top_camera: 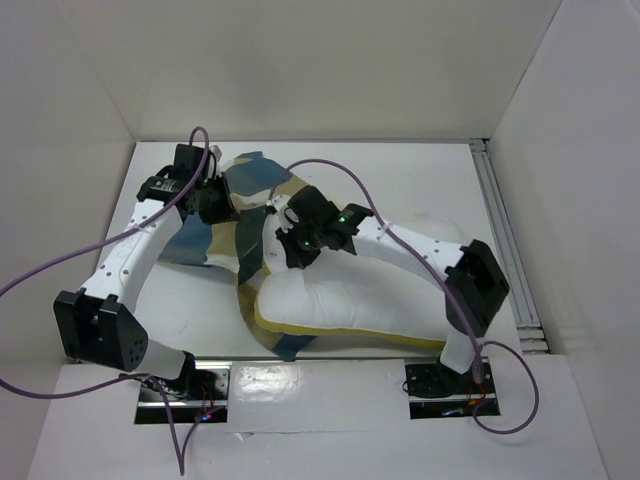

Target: Put the pillow into the pillowcase

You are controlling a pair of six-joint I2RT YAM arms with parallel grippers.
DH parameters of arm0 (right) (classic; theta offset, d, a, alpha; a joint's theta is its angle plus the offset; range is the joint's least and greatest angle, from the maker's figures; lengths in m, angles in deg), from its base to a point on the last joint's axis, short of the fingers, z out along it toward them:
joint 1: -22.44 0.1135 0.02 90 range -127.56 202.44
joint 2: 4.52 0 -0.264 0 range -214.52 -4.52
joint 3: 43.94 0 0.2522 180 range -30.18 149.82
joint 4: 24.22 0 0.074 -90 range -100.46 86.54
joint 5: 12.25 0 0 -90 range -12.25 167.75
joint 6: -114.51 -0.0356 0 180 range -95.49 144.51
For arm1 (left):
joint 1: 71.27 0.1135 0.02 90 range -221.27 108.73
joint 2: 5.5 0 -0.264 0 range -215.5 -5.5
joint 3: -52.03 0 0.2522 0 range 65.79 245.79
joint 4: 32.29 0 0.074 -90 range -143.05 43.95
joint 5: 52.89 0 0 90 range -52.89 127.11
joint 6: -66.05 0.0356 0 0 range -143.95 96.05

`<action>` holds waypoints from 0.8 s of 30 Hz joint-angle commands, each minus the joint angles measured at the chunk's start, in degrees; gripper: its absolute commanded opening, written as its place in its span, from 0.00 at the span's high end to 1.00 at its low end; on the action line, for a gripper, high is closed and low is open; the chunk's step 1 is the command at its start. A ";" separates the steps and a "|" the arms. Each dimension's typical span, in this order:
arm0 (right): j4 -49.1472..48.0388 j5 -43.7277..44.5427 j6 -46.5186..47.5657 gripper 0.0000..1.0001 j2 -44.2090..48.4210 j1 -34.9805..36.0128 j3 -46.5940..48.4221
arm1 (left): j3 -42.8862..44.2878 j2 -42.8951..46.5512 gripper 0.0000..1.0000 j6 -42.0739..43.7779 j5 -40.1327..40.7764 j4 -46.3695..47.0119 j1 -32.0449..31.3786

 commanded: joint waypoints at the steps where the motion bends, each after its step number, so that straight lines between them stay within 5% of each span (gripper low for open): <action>1: -3.84 -0.56 -0.42 1.00 -6.14 -1.43 10.68 | -0.39 3.17 1.00 2.24 -2.67 -1.14 0.02; 11: -4.37 3.03 -7.70 1.00 -16.27 -7.50 22.83 | -1.70 5.73 1.00 5.40 -3.82 -2.81 0.55; 24: -12.98 -5.57 -14.39 1.00 -16.89 -11.81 22.05 | -3.64 5.73 1.00 8.30 0.31 -5.19 0.55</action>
